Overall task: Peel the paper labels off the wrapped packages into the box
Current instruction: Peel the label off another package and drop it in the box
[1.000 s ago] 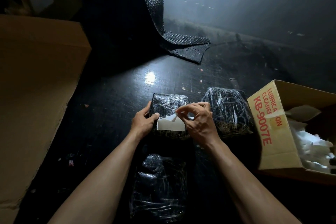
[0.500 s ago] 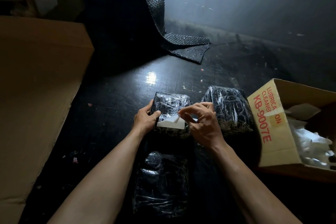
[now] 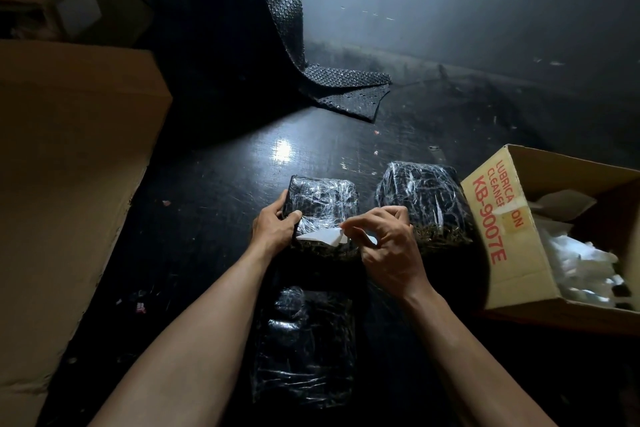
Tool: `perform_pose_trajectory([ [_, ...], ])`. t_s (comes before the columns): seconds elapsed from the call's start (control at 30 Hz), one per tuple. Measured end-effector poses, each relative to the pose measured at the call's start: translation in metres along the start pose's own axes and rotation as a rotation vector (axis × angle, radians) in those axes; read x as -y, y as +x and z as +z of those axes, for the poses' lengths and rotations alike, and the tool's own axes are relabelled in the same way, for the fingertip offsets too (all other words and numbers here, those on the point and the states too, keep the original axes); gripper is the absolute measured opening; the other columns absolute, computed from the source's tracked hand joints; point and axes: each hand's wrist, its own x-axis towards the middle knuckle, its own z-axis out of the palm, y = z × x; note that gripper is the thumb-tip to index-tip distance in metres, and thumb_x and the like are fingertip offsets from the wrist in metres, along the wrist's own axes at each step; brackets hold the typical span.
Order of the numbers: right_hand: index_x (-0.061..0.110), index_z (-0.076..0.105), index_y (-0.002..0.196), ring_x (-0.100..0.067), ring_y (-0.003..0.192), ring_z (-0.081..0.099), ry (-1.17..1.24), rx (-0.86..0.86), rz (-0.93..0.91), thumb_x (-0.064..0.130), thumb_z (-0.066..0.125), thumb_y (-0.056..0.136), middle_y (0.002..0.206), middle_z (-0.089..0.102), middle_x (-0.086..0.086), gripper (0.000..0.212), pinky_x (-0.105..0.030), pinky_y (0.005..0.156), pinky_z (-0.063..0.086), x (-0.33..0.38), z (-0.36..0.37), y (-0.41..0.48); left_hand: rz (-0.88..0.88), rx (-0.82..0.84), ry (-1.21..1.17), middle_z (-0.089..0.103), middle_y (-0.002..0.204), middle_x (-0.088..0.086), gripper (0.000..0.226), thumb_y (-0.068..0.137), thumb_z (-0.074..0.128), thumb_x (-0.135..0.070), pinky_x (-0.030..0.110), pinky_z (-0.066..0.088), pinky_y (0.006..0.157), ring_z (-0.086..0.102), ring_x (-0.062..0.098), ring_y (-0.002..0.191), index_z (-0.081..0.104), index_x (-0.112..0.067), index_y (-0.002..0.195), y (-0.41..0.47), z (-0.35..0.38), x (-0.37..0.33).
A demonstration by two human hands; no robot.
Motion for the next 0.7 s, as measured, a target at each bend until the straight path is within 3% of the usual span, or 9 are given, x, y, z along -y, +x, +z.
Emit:
perform_pose_trajectory([
  [0.2, 0.028, 0.078, 0.091, -0.013, 0.100, 0.041, 0.009, -0.016, -0.021, 0.003, 0.076, 0.082, 0.086, 0.067, 0.019, 0.027, -0.022, 0.078, 0.043, 0.006, -0.005, -0.003, -0.003, 0.004, 0.012, 0.070, 0.127, 0.002, 0.068, 0.080, 0.071, -0.047, 0.038, 0.049, 0.106, 0.067, 0.020, 0.111, 0.045, -0.050, 0.143, 0.000, 0.000, 0.000],
  [0.37, 0.034, 0.076, 0.091, -0.018, 0.104, 0.047, 0.034, -0.061, -0.012, 0.017, 0.077, 0.085, 0.087, 0.064, 0.027, 0.018, -0.038, 0.081, 0.047, 0.010, -0.012, 0.001, -0.001, 0.011, 0.024, 0.071, 0.126, -0.002, 0.069, 0.080, 0.071, -0.048, 0.037, 0.048, 0.107, 0.067, 0.018, 0.113, 0.044, -0.050, 0.144, -0.002, -0.002, -0.002],
  [0.5, 0.024, 0.077, 0.100, -0.021, 0.108, 0.050, 0.077, -0.093, -0.015, 0.022, 0.076, 0.086, 0.094, 0.059, 0.027, 0.014, -0.046, 0.086, 0.053, 0.026, -0.037, 0.022, 0.023, 0.017, 0.036, 0.072, 0.125, -0.004, 0.075, 0.074, 0.070, -0.054, 0.041, 0.051, 0.105, 0.067, 0.019, 0.114, 0.041, -0.054, 0.143, -0.004, -0.003, 0.000],
  [0.7, 0.031, 0.076, 0.103, -0.019, 0.109, 0.046, -0.024, -0.072, -0.079, 0.030, 0.074, 0.087, 0.092, 0.065, 0.018, 0.016, -0.058, 0.091, 0.045, 0.040, -0.056, 0.043, 0.085, 0.021, 0.088, 0.066, 0.135, 0.005, 0.065, 0.092, 0.067, -0.041, 0.037, 0.044, 0.109, 0.060, 0.023, 0.126, 0.037, -0.044, 0.151, -0.014, -0.004, -0.004],
])
